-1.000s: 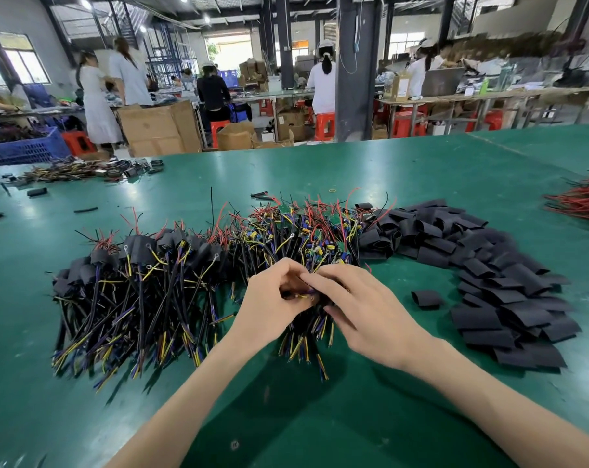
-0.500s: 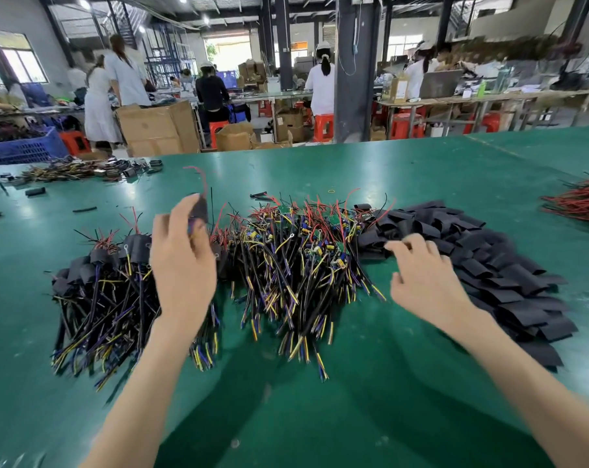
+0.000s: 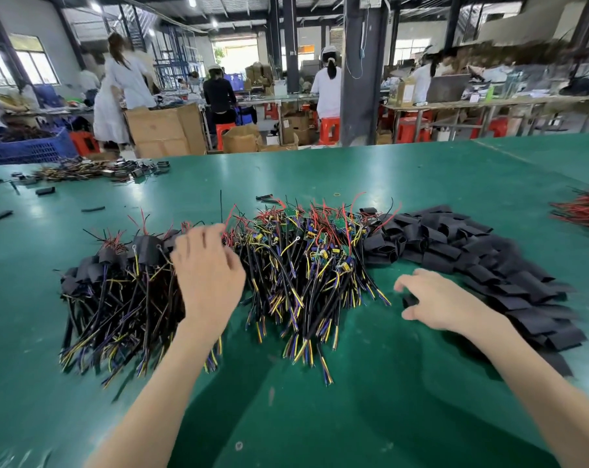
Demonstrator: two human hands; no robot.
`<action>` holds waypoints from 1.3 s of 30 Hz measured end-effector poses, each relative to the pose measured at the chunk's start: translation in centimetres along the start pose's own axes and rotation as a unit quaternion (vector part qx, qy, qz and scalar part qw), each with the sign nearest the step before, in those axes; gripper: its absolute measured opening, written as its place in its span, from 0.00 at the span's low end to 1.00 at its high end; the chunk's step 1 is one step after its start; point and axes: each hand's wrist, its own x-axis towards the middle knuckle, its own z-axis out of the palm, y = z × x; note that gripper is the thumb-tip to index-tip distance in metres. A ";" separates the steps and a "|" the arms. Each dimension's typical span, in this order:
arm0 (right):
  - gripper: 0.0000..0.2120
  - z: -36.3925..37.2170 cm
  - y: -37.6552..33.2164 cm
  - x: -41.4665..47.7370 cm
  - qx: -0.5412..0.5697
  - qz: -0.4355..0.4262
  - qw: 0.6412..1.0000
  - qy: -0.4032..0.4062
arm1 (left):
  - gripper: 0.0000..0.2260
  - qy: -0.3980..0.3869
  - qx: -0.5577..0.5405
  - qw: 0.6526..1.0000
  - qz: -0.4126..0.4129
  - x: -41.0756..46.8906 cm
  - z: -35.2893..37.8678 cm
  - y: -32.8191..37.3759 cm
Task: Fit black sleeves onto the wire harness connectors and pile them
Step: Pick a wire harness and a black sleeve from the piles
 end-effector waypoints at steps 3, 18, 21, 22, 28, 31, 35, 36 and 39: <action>0.16 0.4 -0.8 0.0 -0.025 -0.012 0.998 0.060 | 0.08 -0.087 -0.092 0.992 0.025 0.1 1.5 1.9; 0.11 0.7 -0.6 0.3 -0.046 -0.061 0.996 0.050 | 0.22 -0.136 -0.288 0.919 -0.233 5.2 3.0 5.6; 0.11 0.6 -0.7 0.2 -0.024 -0.060 0.997 0.044 | 0.18 -0.125 -0.400 0.879 -0.230 5.4 1.3 6.5; 0.12 0.6 -0.8 0.1 -0.019 -0.059 0.997 0.042 | 0.16 -0.131 -0.443 0.854 -0.240 5.4 0.7 6.7; 0.15 0.4 -1.4 -0.1 -0.008 -0.054 0.998 0.042 | 0.20 -0.146 -0.612 0.708 -0.321 4.2 -1.3 6.8; 0.14 0.3 -1.4 -0.2 -0.009 -0.051 0.998 0.041 | 0.27 -0.222 -0.581 0.686 -0.379 3.4 -1.6 5.9; 0.14 0.2 -1.5 -0.3 -0.003 -0.051 0.998 0.043 | 0.21 -0.271 -0.583 0.652 -0.401 2.5 -2.7 4.6; 0.14 0.2 -1.5 -0.3 -0.003 -0.051 0.998 0.046 | 0.18 -0.277 -0.593 0.637 -0.408 2.3 -3.0 4.2; 0.13 0.2 -1.6 -0.4 -0.001 -0.043 0.997 0.061 | 0.22 -0.297 -0.626 0.570 -0.441 2.4 -3.2 3.7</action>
